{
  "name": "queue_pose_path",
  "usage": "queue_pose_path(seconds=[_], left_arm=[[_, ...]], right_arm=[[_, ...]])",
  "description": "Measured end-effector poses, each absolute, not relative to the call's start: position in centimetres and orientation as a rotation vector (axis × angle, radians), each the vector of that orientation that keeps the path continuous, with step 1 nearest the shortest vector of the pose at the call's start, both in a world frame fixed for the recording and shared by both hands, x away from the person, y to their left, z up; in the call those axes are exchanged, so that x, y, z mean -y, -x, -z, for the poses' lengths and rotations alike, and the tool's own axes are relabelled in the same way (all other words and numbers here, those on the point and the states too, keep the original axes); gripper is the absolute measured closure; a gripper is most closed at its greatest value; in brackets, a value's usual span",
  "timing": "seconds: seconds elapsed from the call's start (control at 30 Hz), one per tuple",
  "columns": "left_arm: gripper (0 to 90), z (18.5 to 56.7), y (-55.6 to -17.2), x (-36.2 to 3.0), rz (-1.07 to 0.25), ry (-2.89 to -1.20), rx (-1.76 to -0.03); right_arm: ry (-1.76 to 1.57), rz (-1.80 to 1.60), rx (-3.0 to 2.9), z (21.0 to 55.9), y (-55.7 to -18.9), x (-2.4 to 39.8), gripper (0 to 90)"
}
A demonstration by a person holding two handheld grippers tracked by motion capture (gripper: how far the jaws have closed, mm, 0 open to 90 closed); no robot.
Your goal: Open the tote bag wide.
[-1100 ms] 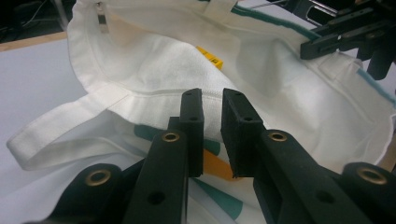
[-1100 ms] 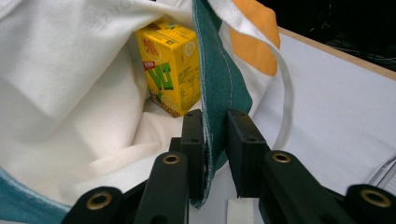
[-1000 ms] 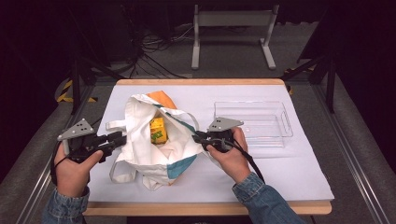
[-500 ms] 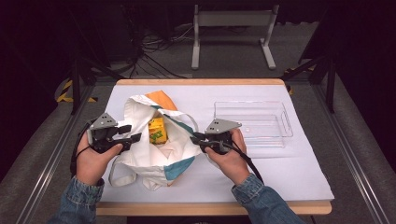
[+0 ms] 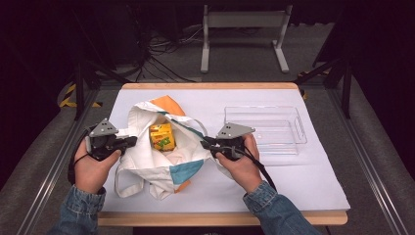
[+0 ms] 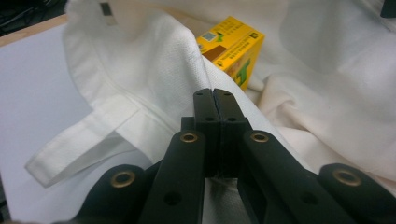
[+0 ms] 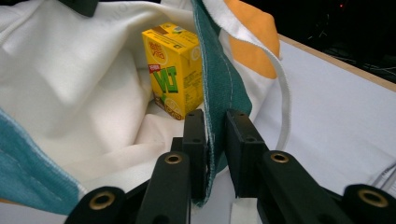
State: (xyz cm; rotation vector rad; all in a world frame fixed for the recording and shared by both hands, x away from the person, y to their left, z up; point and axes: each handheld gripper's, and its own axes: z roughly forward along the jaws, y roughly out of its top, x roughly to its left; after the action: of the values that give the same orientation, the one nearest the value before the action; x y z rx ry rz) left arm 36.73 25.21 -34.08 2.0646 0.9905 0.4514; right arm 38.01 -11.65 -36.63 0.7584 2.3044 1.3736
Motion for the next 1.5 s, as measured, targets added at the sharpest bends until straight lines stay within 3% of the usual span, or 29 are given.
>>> queue_pose_path(seconds=[0.37,1.5], left_arm=[[89.4,36.4,-37.4,-27.6,-0.403,-2.03,-1.071],[89.1,41.6,-38.3,-27.4,-0.362,-2.079,-1.112]], right_arm=[[-0.87,-1.328,-2.288,38.0,-38.8,12.3,80.9],[-1.018,-1.165,-2.454,44.5,-38.1,11.4,83.5]])
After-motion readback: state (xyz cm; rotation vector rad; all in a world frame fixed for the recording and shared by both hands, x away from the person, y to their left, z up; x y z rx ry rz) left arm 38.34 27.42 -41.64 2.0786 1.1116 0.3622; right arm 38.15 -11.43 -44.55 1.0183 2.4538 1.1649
